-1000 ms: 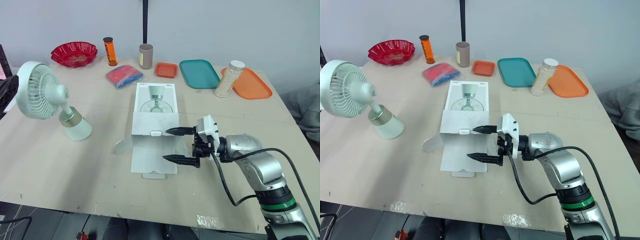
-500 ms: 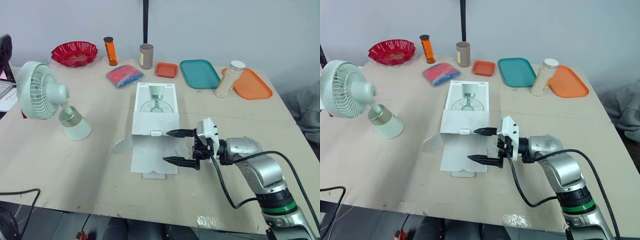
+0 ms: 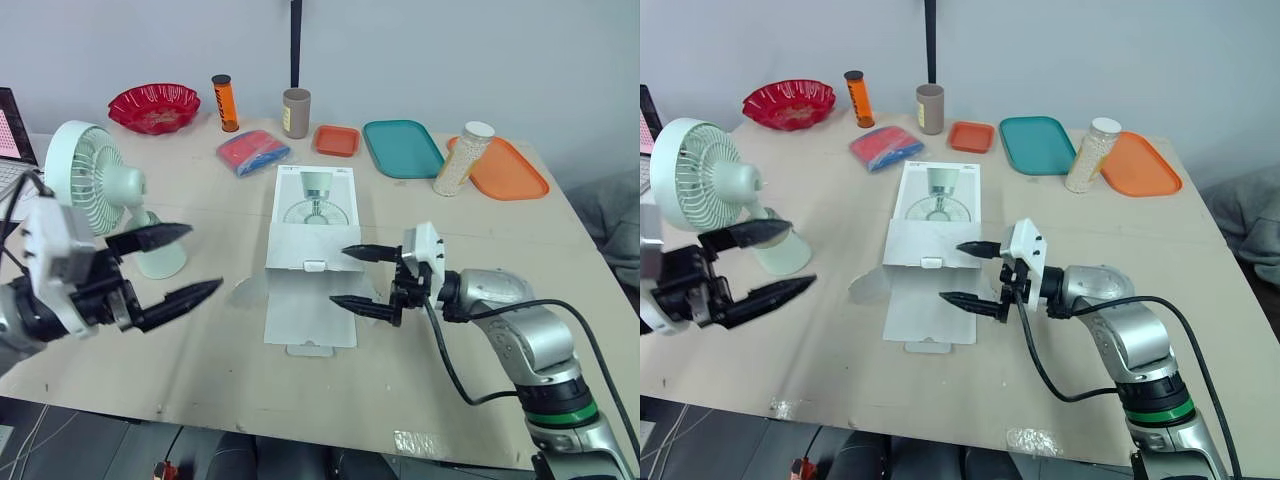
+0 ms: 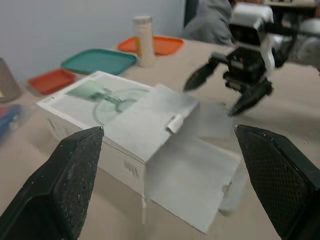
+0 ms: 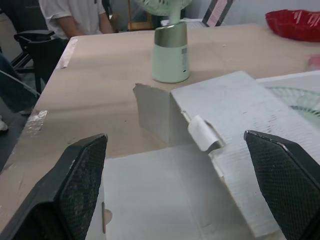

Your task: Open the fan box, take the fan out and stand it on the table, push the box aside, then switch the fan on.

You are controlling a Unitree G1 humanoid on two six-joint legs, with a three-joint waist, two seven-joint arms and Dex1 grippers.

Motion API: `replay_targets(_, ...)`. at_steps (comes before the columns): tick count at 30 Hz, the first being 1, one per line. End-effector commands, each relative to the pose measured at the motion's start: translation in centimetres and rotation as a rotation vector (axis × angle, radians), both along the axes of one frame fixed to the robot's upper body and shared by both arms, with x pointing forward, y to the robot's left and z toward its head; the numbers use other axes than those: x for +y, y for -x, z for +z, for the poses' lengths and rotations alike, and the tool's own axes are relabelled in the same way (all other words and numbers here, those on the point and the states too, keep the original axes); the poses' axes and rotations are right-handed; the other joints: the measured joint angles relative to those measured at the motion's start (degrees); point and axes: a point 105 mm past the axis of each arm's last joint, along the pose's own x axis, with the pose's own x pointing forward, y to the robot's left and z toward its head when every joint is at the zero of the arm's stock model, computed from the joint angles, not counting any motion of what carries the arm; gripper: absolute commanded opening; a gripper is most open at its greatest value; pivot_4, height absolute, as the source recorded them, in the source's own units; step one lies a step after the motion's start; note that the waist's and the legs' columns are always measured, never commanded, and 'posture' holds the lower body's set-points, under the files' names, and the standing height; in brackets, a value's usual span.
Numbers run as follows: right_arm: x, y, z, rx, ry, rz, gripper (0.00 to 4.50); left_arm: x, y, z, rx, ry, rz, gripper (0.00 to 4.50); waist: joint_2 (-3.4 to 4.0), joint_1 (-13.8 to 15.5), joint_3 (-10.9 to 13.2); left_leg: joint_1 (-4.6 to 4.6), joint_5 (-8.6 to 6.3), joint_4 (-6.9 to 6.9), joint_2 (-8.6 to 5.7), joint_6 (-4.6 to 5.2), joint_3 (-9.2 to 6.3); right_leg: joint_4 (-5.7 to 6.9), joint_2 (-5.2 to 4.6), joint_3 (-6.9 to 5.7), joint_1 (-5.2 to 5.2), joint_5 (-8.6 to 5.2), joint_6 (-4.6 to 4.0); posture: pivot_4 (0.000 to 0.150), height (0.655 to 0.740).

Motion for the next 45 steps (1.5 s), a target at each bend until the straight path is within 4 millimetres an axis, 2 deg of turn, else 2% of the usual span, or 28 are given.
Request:
replay_targets(1, -0.8, -0.2, 1.7, -0.047, -0.011, -0.067, 4.50, -0.6, -0.1, -0.8, -0.046, -0.053, -0.007, 4.47, 0.00, 0.0, 0.0, -0.01, 0.00, -0.01, 0.00, 0.00, 0.00, 0.00, 0.00, 0.00, -0.01, 0.00, 0.00, 0.150, 0.7389)
replay_targets(3, -1.6, -0.1, 1.7, -0.055, 0.030, -0.131, 4.50, -1.2, -0.1, -2.6, -0.039, -0.071, -0.023, 4.47, 0.09, 0.0, 0.0, -0.03, -0.01, -0.02, -0.01, 0.01, 0.02, 0.00, -0.01, 0.03, -0.03, 0.00, 0.00, 0.150, 0.7389)
replay_targets(7, -2.3, 0.2, 1.5, -0.028, 0.054, -0.202, 4.50, -1.4, -0.7, -4.6, -0.028, -0.028, 0.008, 4.47, 0.12, 0.1, 0.0, -0.11, -0.04, -0.09, -0.07, 0.06, 0.05, -0.16, -0.08, 0.06, -0.04, -0.01, 0.00, 0.150, 0.7389)
replay_targets(10, -2.7, 0.2, 0.6, 0.018, 0.075, -0.260, 4.50, -1.2, -1.1, -7.0, -0.025, -0.050, 0.036, 4.47, 0.17, 0.0, 0.0, -0.09, -0.04, -0.09, -0.06, 0.06, 0.05, -0.14, -0.06, 0.08, -0.03, 0.00, -0.02, 0.150, 0.7389)
replay_targets(12, -3.2, 0.0, -0.8, 0.043, 0.123, -0.322, 4.50, -1.0, -1.8, -8.3, -0.046, -0.047, 0.085, 4.47, 0.18, 0.0, 0.0, -0.05, -0.04, -0.09, -0.06, 0.07, 0.08, -0.15, -0.05, 0.12, -0.02, 0.00, -0.02, 0.150, 0.7389)
replay_targets(18, -3.1, 0.1, -3.0, 0.086, 0.185, -0.375, 4.50, -0.1, -2.9, -10.9, -0.026, -0.011, 0.179, 4.47, 0.18, 0.0, -0.1, -0.11, -0.05, -0.06, -0.09, 0.09, 0.06, -0.17, -0.06, 0.11, -0.03, 0.00, 0.00, 0.150, 0.7389)
replay_targets(24, -2.4, -1.4, -2.8, 0.073, 0.148, -0.455, 4.50, -0.7, -2.6, -11.5, -0.014, -0.021, 0.135, 4.47, 0.18, -0.1, -0.1, -0.10, -0.05, -0.07, -0.07, 0.09, 0.06, -0.15, -0.03, 0.11, -0.04, -0.01, 0.01, 0.150, 0.7389)
replay_targets(27, -1.1, -2.2, -3.1, 0.092, 0.138, -0.508, 4.50, -0.8, -2.3, -11.9, -0.005, -0.031, 0.122, 4.47, 0.17, -0.1, -0.1, -0.10, -0.05, -0.07, -0.07, 0.09, 0.05, -0.15, -0.03, 0.11, -0.04, 0.00, 0.01, 0.150, 0.7389)
replay_targets(30, 0.1, -2.7, -3.3, 0.125, 0.113, -0.540, 4.50, -1.0, -2.3, -11.4, -0.021, -0.005, 0.126, 4.47, 0.17, -0.1, -0.1, -0.12, -0.05, -0.10, -0.07, 0.09, 0.05, -0.15, -0.04, 0.10, -0.07, -0.01, 0.01, 0.150, 0.7389)
replay_targets(35, 0.2, -3.5, -4.5, 0.157, 0.144, -0.596, 4.50, -1.1, -2.5, -11.1, -0.034, -0.008, 0.127, 4.47, 0.16, 0.0, -0.1, -0.14, -0.05, -0.09, -0.09, 0.09, 0.05, -0.15, -0.08, 0.09, -0.06, -0.01, 0.01, 0.150, 0.7389)
replay_targets(38, -0.7, -4.8, -4.2, 0.179, 0.112, -0.684, 3.71, -1.1, -2.6, -11.1, -0.036, -0.006, 0.132, 4.50, 0.16, -0.2, -0.1, -0.11, -0.05, -0.09, -0.08, 0.09, 0.05, -0.14, -0.06, 0.09, -0.05, -0.01, 0.01, 0.150, 0.7389)
replay_targets(43, -1.2, -5.4, -4.0, 0.183, 0.095, -0.735, 1.46, -1.2, -2.5, -11.3, -0.029, -0.005, 0.134, 4.50, 0.16, -0.1, -0.1, -0.12, -0.05, -0.12, -0.07, 0.10, 0.06, -0.13, -0.04, 0.10, -0.09, -0.01, 0.01, 0.150, 0.7389)
replay_targets(44, -1.3, -5.5, -4.0, 0.190, 0.089, -0.747, 1.32, -1.2, -2.5, -11.3, -0.029, -0.005, 0.135, 4.50, 0.16, -0.2, -0.1, -0.13, -0.05, -0.14, -0.07, 0.10, 0.06, -0.14, -0.04, 0.11, -0.10, -0.01, 0.01, 0.150, 0.7389)
replay_targets(45, -1.4, -5.6, -4.0, 0.192, 0.085, -0.758, 0.65, -1.2, -2.5, -11.3, -0.029, -0.005, 0.135, 4.50, 0.16, -0.2, -0.1, -0.13, -0.05, -0.14, -0.07, 0.10, 0.06, -0.13, -0.04, 0.11, -0.11, -0.01, 0.01, 0.150, 0.7389)
